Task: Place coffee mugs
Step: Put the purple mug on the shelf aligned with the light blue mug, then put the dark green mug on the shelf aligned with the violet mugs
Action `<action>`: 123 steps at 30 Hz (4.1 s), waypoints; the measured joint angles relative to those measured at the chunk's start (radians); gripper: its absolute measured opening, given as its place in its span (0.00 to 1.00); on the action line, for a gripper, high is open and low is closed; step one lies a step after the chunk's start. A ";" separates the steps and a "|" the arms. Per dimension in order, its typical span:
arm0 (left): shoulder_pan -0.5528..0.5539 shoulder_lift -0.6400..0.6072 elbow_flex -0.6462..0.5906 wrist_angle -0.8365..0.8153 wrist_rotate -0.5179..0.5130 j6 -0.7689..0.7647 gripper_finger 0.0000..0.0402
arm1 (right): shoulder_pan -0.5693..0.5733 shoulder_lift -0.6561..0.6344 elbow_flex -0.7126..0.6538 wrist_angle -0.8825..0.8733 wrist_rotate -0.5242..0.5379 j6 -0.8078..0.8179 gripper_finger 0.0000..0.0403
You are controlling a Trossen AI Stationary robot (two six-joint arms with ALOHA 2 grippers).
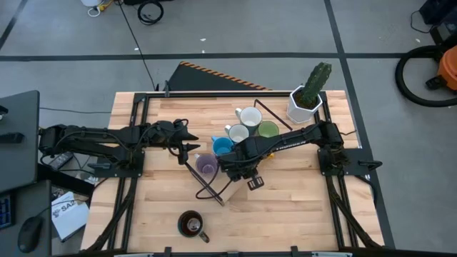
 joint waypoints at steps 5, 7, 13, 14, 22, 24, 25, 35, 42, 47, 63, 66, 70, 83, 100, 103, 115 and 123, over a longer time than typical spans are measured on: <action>0.000 0.000 0.000 0.000 0.000 0.000 0.40 | 0.000 0.000 0.000 0.002 0.012 0.011 0.27; 0.000 0.000 0.000 0.000 0.000 0.000 0.40 | 0.000 0.000 0.000 0.002 0.019 0.011 0.28; 0.000 0.000 0.000 0.000 0.000 0.000 0.40 | 0.000 0.000 0.000 0.003 0.026 0.015 0.33; 0.000 0.000 0.000 0.000 0.000 0.000 0.40 | 0.000 0.000 0.000 0.003 0.026 0.015 0.34; 0.000 0.000 0.000 0.000 0.000 0.000 0.40 | 0.000 0.000 0.048 -0.010 0.027 0.031 0.47; 0.000 0.000 0.000 0.000 0.000 0.000 0.40 | 0.000 0.000 0.076 -0.024 0.027 0.037 0.51; 0.000 0.000 0.000 0.000 0.000 0.000 0.40 | 0.001 0.000 0.091 -0.028 0.030 0.038 0.52; 0.000 0.000 0.000 0.000 0.000 0.021 0.40 | 0.054 0.000 0.236 -0.087 0.106 0.071 0.58; 0.000 -0.024 0.006 -0.036 0.000 0.071 0.40 | 0.118 0.000 0.372 -0.111 0.180 0.174 0.57; 0.000 -0.122 0.085 -0.109 -0.002 0.139 0.40 | 0.186 -0.001 0.422 -0.108 0.245 0.275 0.57; -0.422 -0.239 0.142 -0.274 -0.038 0.149 0.40 | 0.342 -0.001 0.424 -0.095 0.473 0.608 0.57; -0.558 -0.193 0.143 -0.302 -0.139 0.076 0.40 | 0.344 -0.001 0.424 -0.103 0.478 0.643 0.57; -0.715 -0.101 0.210 -0.379 -0.252 -0.028 0.40 | 0.343 -0.001 0.424 -0.160 0.473 0.698 0.57; -0.935 0.272 0.520 -0.719 -0.241 -0.344 0.40 | 0.349 -0.001 0.424 -0.192 0.495 0.748 0.57; -1.028 0.619 0.817 -0.880 -0.128 -0.146 0.40 | 0.348 0.000 0.424 -0.190 0.521 0.732 0.57; -1.042 0.652 0.817 -0.881 -0.139 0.040 0.40 | 0.348 0.000 0.423 -0.191 0.522 0.730 0.57; -1.066 0.687 0.814 -0.837 -0.233 0.469 0.40 | 0.348 0.000 0.423 -0.189 0.521 0.736 0.57; -1.024 0.732 0.813 -0.822 -0.151 0.495 0.40 | 0.348 0.000 0.423 -0.181 0.521 0.737 0.57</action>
